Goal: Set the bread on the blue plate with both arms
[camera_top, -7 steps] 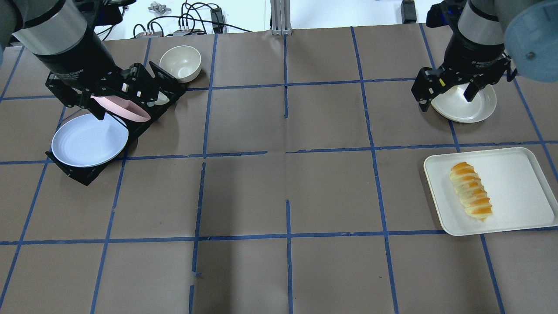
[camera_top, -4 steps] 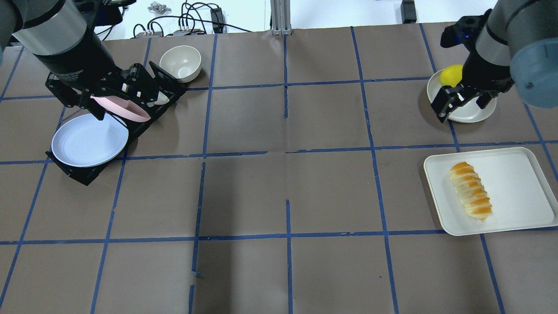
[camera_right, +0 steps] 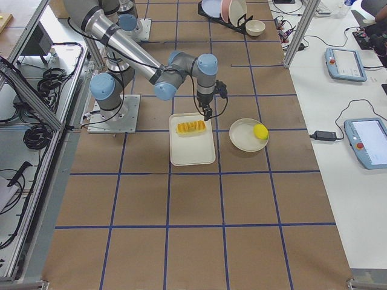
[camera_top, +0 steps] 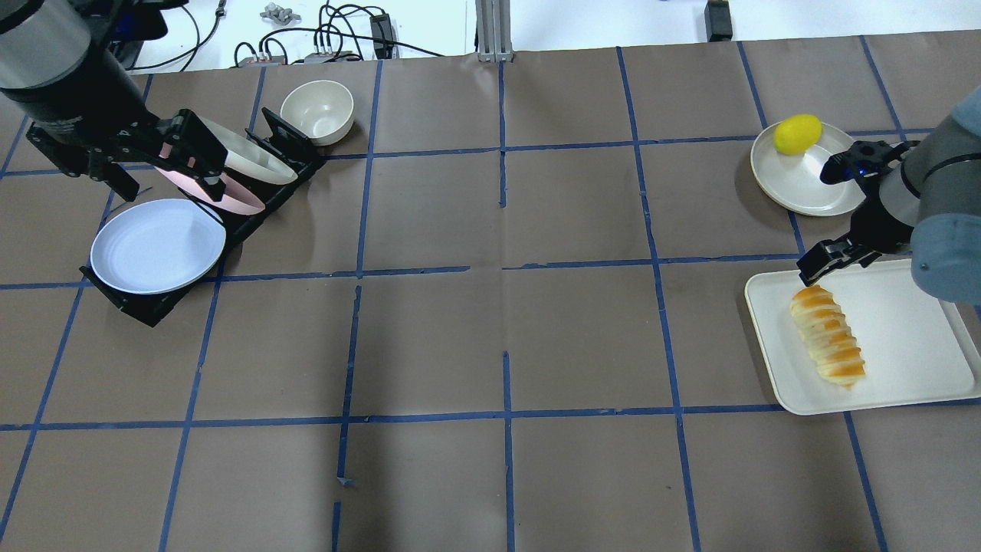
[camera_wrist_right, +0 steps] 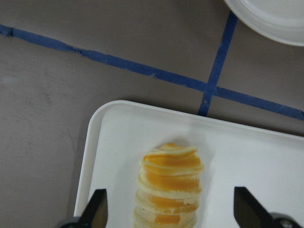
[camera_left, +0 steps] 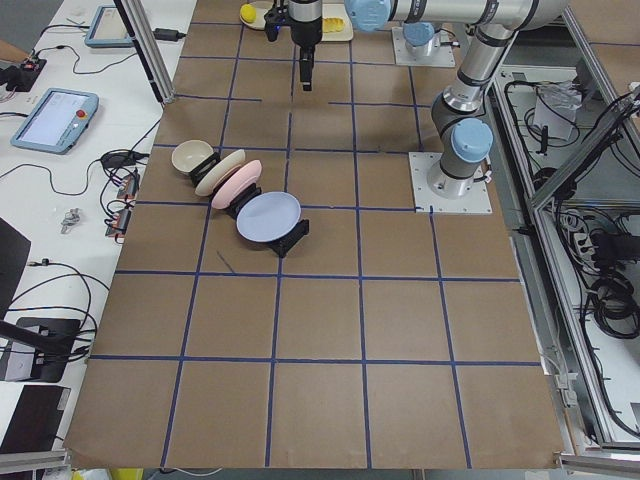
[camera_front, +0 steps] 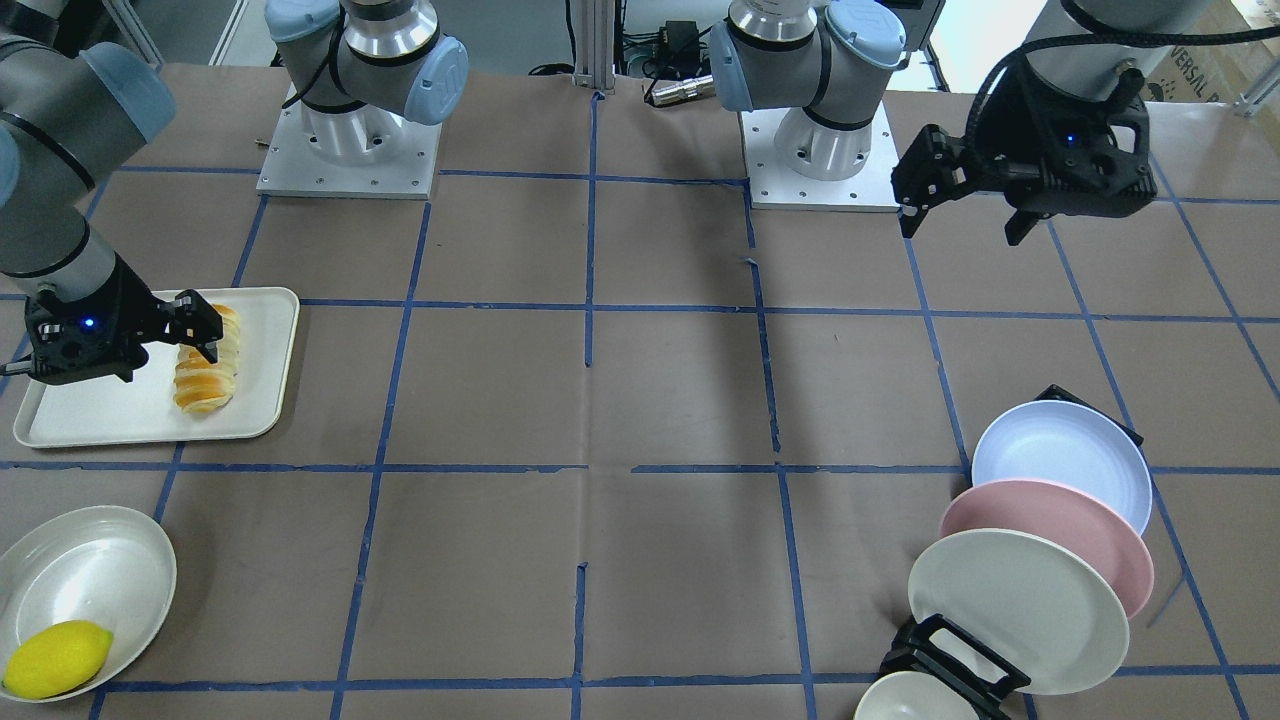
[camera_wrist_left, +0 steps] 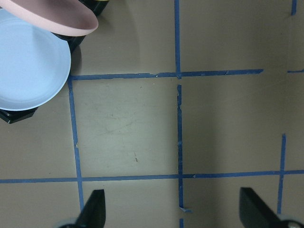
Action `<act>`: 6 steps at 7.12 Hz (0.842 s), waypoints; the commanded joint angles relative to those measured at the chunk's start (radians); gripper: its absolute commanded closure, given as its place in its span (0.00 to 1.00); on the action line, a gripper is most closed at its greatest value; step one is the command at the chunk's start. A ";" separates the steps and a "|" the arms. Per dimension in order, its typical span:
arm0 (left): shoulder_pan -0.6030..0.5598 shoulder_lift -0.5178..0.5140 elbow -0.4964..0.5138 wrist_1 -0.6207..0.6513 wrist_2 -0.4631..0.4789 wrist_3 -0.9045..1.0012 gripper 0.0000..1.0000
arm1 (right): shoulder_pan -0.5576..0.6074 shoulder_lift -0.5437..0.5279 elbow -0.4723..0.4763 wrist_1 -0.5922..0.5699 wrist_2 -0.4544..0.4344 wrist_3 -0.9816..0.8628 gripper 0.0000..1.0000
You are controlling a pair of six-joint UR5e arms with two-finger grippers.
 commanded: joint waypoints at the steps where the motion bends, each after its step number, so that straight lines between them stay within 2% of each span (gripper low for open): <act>1: 0.120 -0.041 0.028 0.002 0.001 0.080 0.00 | -0.044 0.070 0.025 -0.008 0.001 -0.001 0.07; 2: 0.157 -0.086 0.061 0.005 0.039 0.138 0.00 | -0.052 0.081 0.045 -0.011 0.001 -0.001 0.07; 6: 0.399 -0.352 0.232 0.014 0.019 0.477 0.00 | -0.052 0.078 0.111 -0.031 -0.016 -0.001 0.08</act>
